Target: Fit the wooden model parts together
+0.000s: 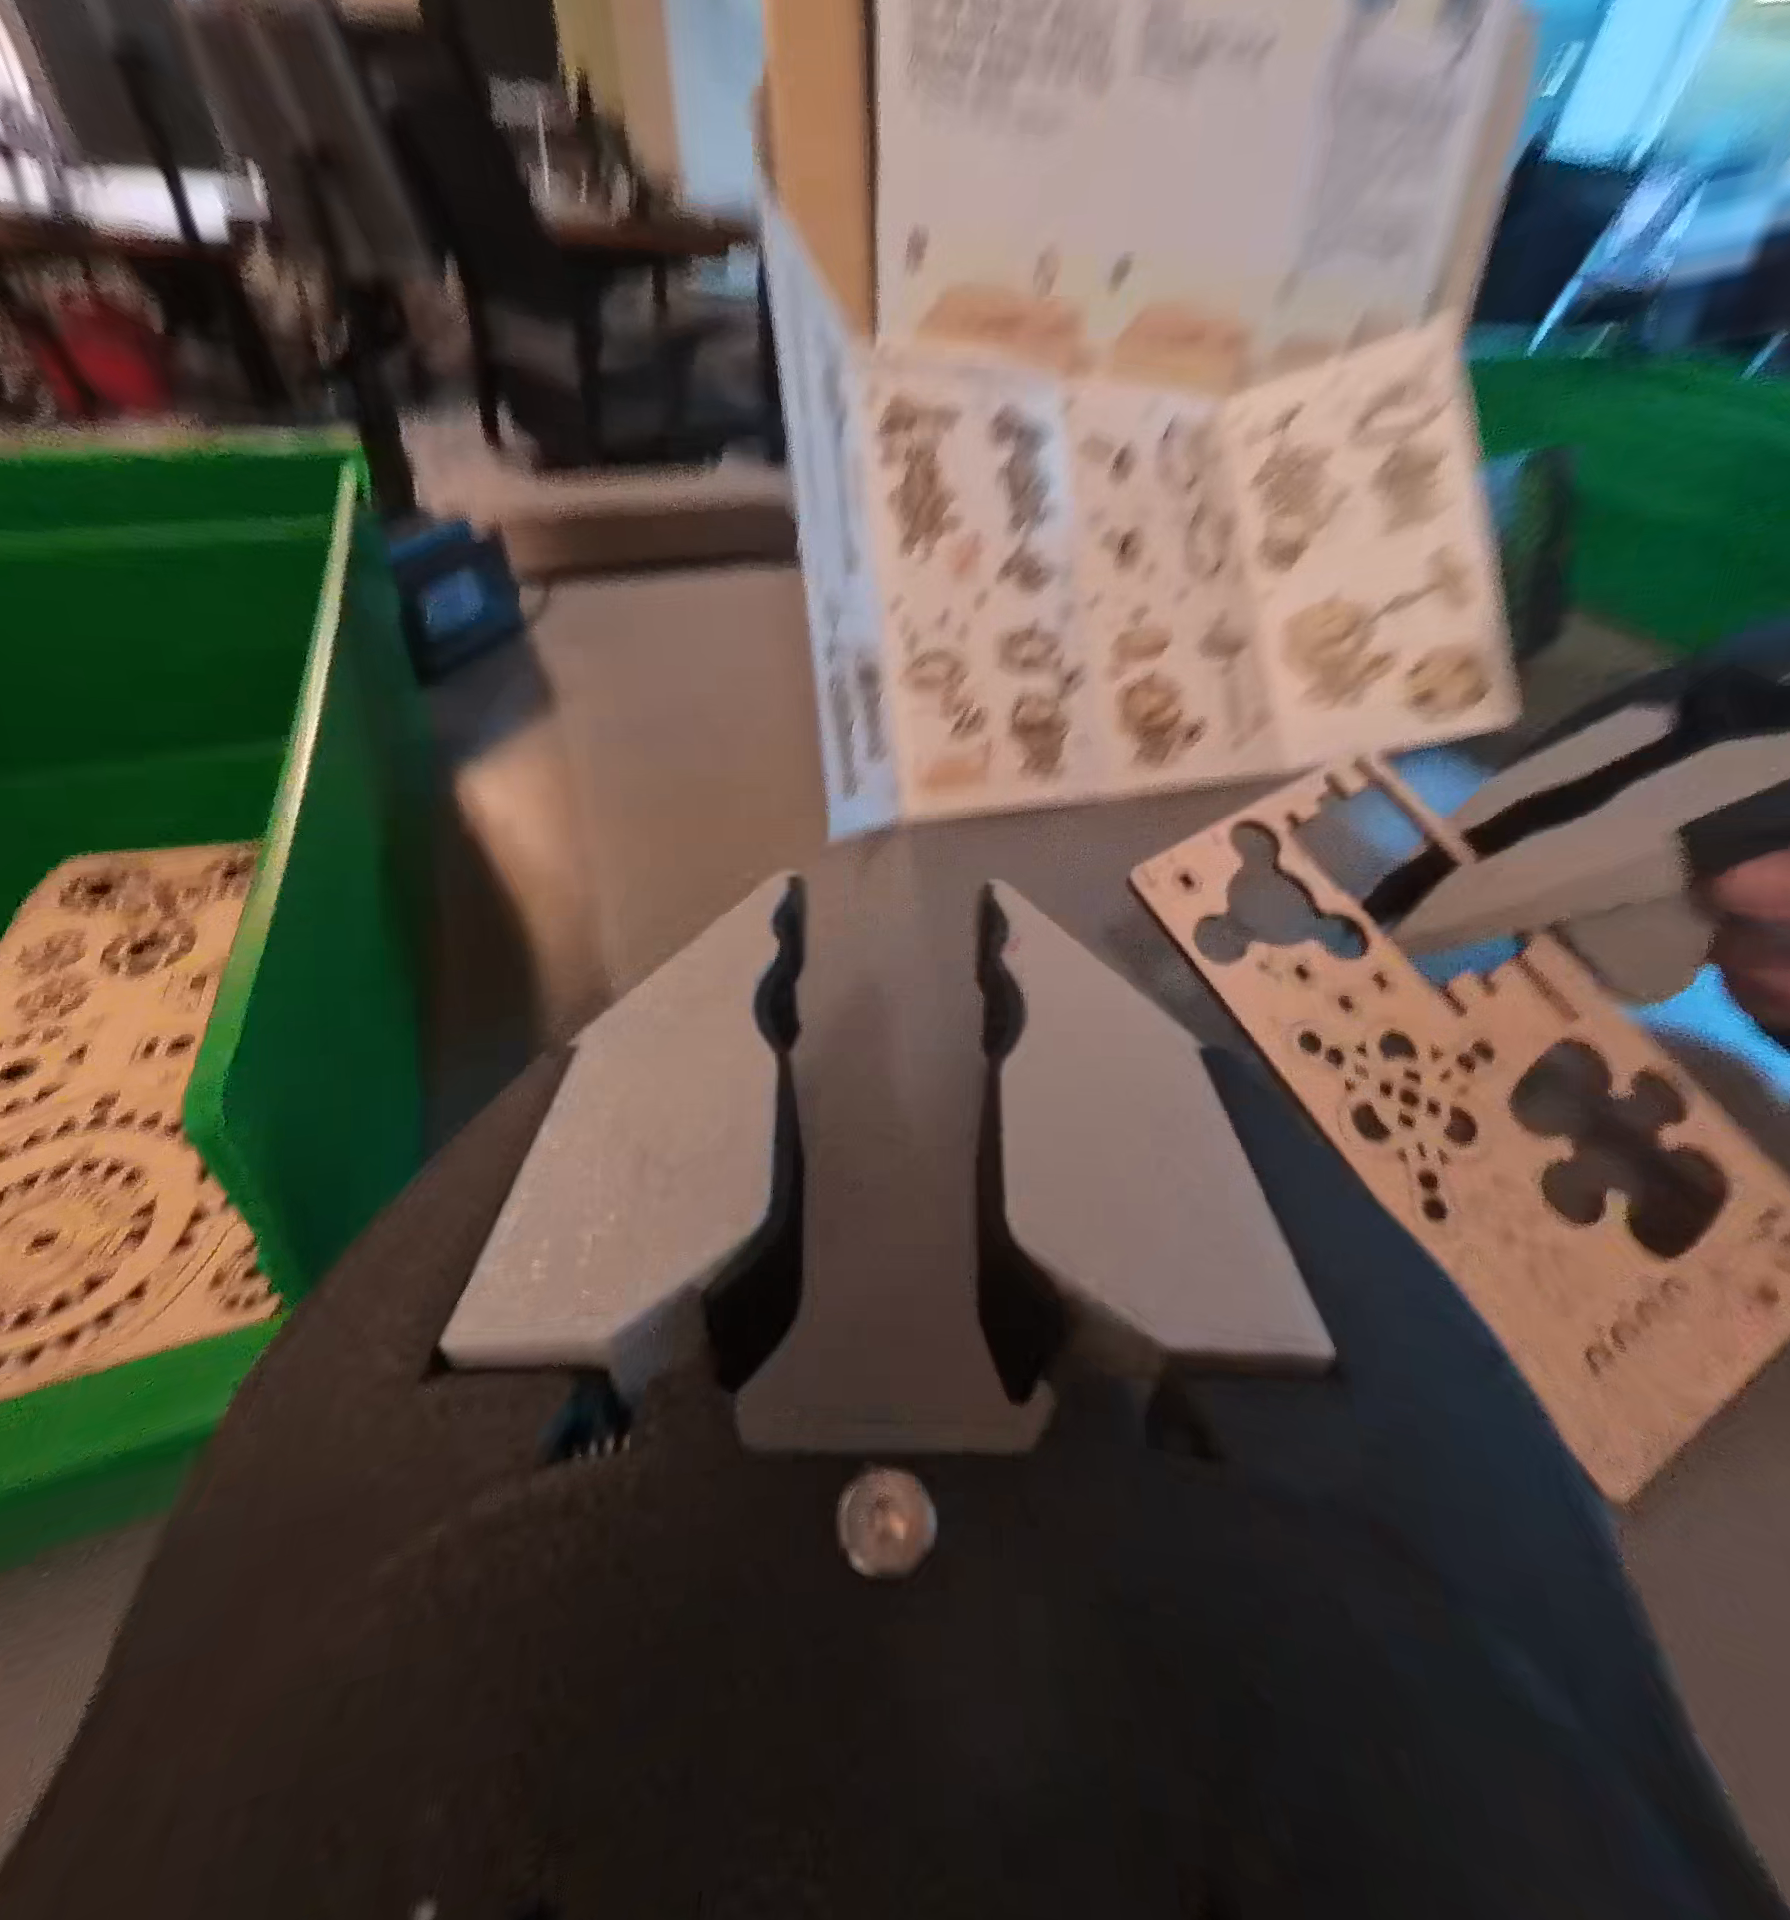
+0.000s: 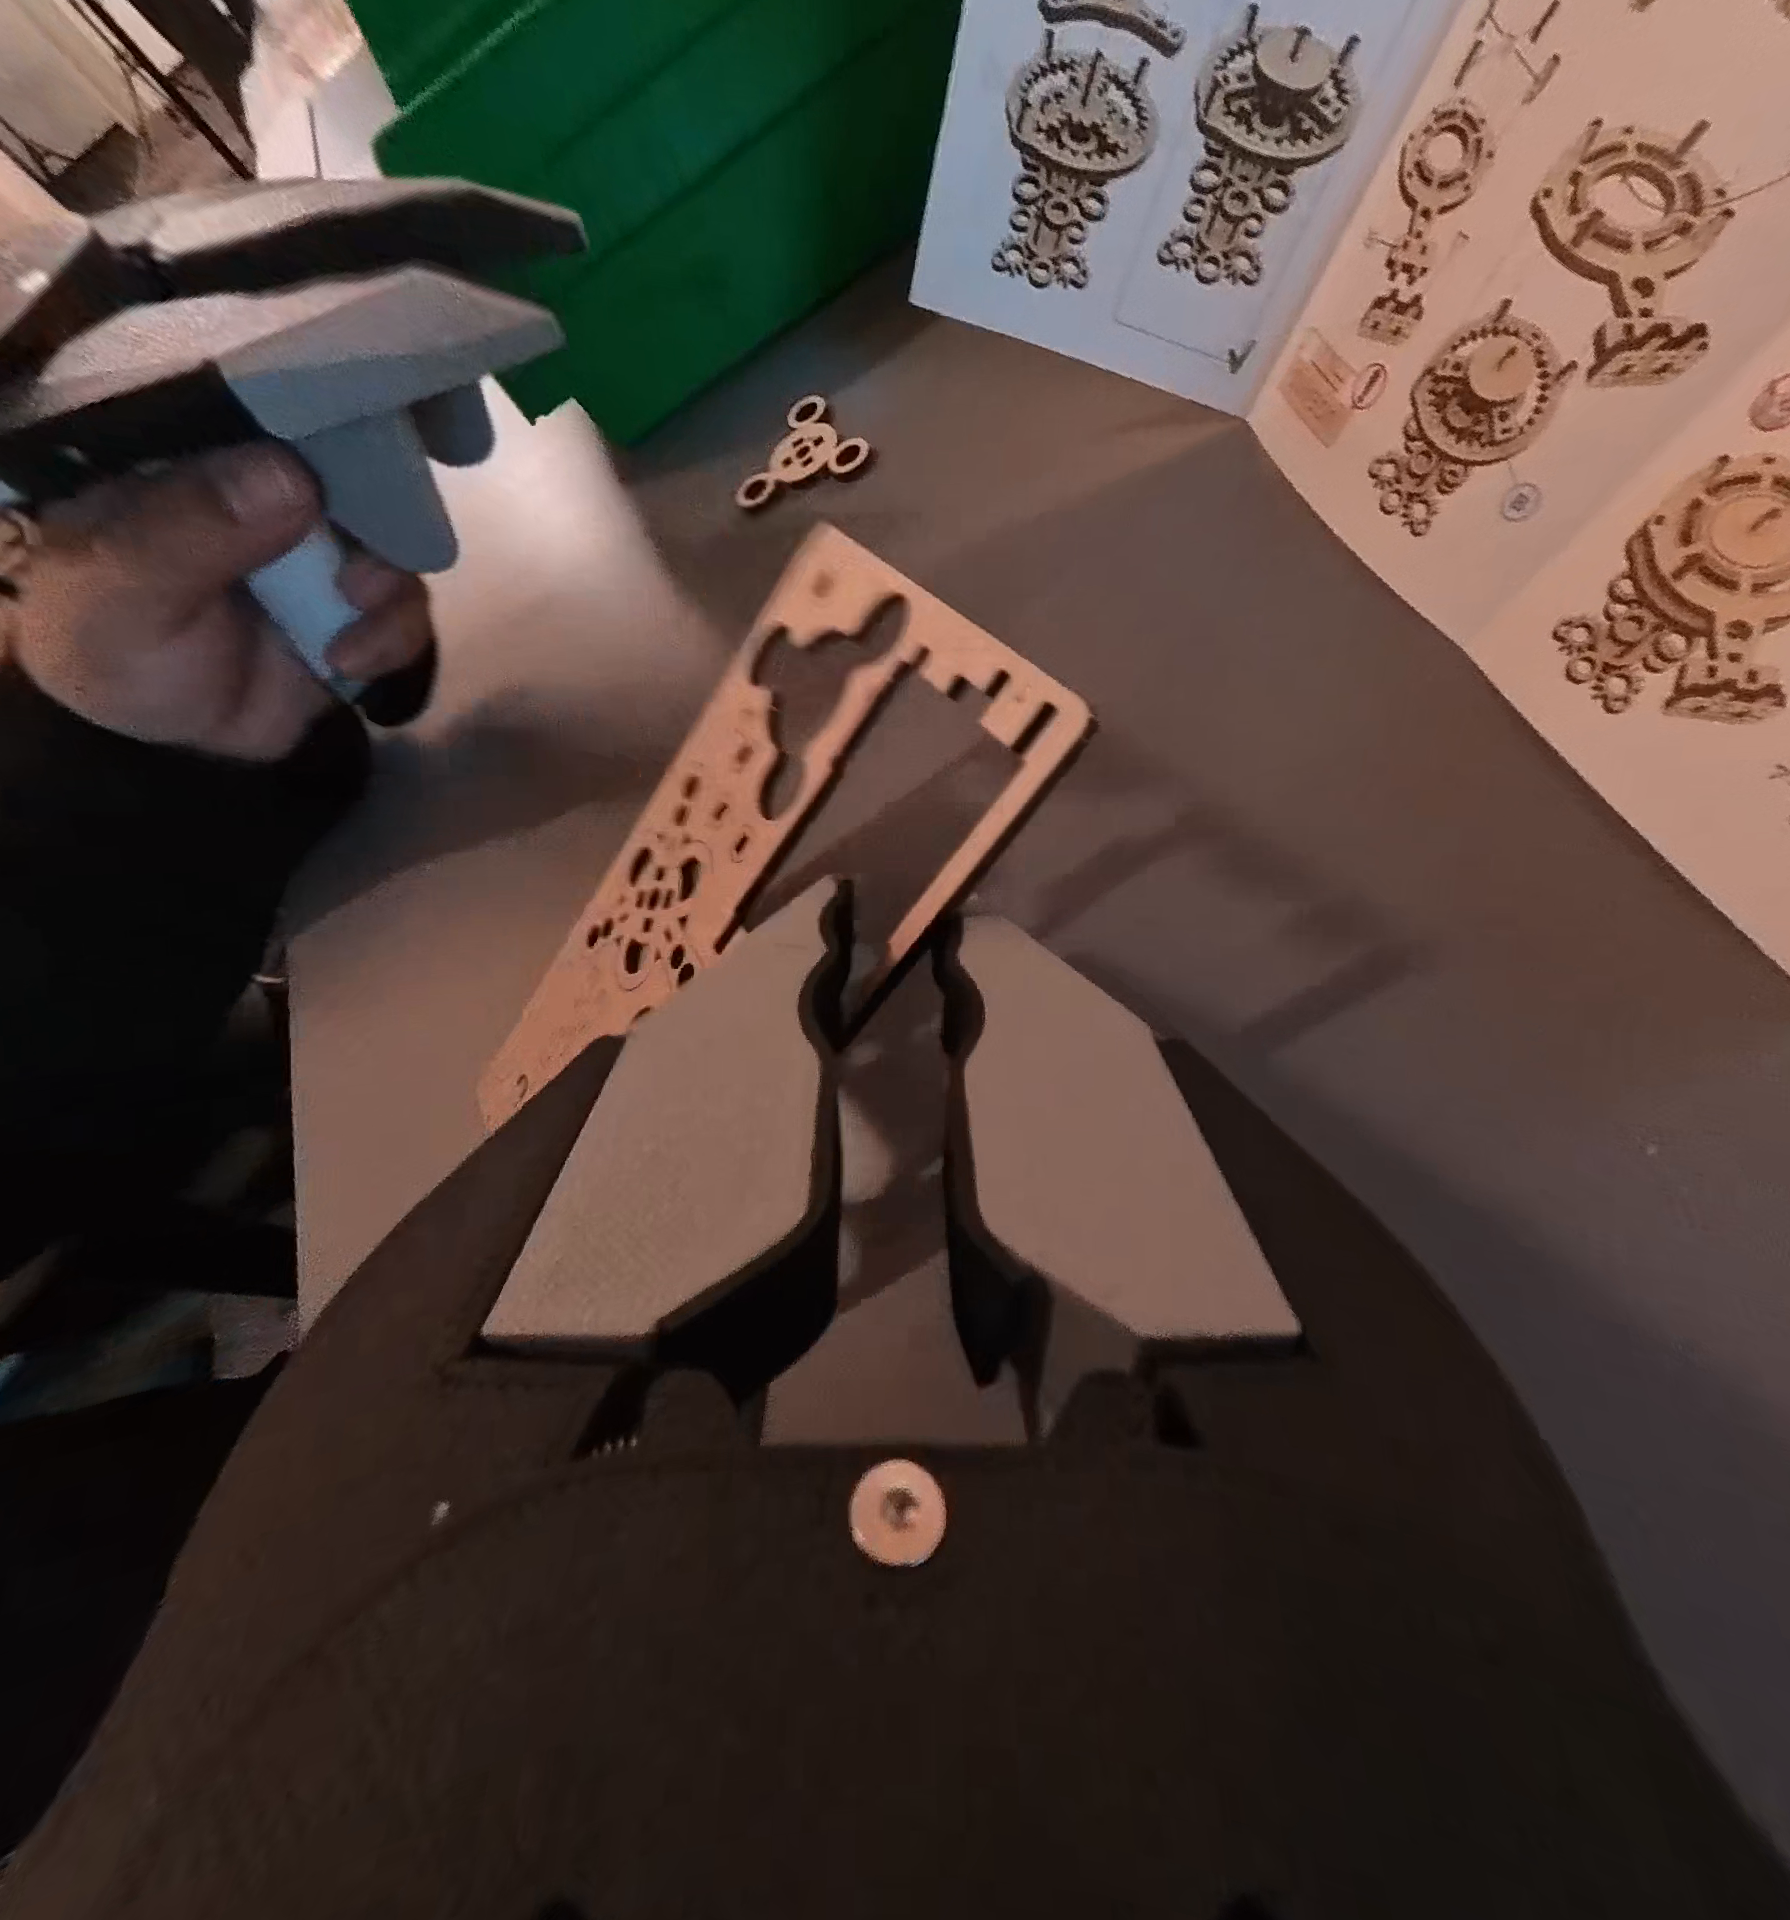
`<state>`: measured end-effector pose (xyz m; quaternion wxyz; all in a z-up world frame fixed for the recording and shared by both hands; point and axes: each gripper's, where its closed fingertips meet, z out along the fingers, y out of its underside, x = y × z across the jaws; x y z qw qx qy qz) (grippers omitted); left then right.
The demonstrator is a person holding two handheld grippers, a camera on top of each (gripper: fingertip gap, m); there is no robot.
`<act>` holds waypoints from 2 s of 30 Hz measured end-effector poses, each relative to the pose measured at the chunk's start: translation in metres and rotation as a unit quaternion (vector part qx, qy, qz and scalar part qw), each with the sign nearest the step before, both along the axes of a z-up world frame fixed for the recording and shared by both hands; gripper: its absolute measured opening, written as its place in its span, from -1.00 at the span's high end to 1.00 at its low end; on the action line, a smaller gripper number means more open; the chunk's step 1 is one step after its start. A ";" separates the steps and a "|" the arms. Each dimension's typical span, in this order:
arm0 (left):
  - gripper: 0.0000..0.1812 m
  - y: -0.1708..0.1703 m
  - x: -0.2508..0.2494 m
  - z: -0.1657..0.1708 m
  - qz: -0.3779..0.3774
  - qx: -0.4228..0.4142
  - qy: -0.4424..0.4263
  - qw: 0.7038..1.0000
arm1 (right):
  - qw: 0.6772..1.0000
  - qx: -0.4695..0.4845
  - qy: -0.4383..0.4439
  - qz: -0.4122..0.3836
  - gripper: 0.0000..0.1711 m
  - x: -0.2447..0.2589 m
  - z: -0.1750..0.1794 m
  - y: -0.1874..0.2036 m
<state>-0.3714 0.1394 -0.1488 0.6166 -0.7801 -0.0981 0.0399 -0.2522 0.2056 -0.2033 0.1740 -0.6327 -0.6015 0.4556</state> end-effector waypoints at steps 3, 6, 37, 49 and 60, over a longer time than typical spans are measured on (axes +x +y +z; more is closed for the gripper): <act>0.52 -0.007 -0.004 -0.010 0.013 -0.089 -0.016 0.996 | 1.000 -0.010 -0.006 -0.009 0.72 0.000 -0.002 0.003; 0.42 -0.014 -0.007 -0.011 0.030 -0.115 -0.011 0.993 | 1.000 -0.018 -0.014 -0.012 0.60 0.000 -0.005 0.003; 0.98 0.000 -0.039 -0.085 0.072 -0.289 0.058 0.953 | 0.995 0.087 0.041 -0.039 0.29 -0.005 0.015 0.005; 1.00 -0.001 -0.025 -0.058 0.046 -0.226 0.084 0.969 | 0.997 0.050 0.054 -0.035 0.31 -0.005 0.021 0.003; 0.78 -0.009 -0.024 -0.057 0.053 -0.208 0.013 0.977 | 0.996 0.060 0.061 -0.031 0.30 -0.007 0.021 0.000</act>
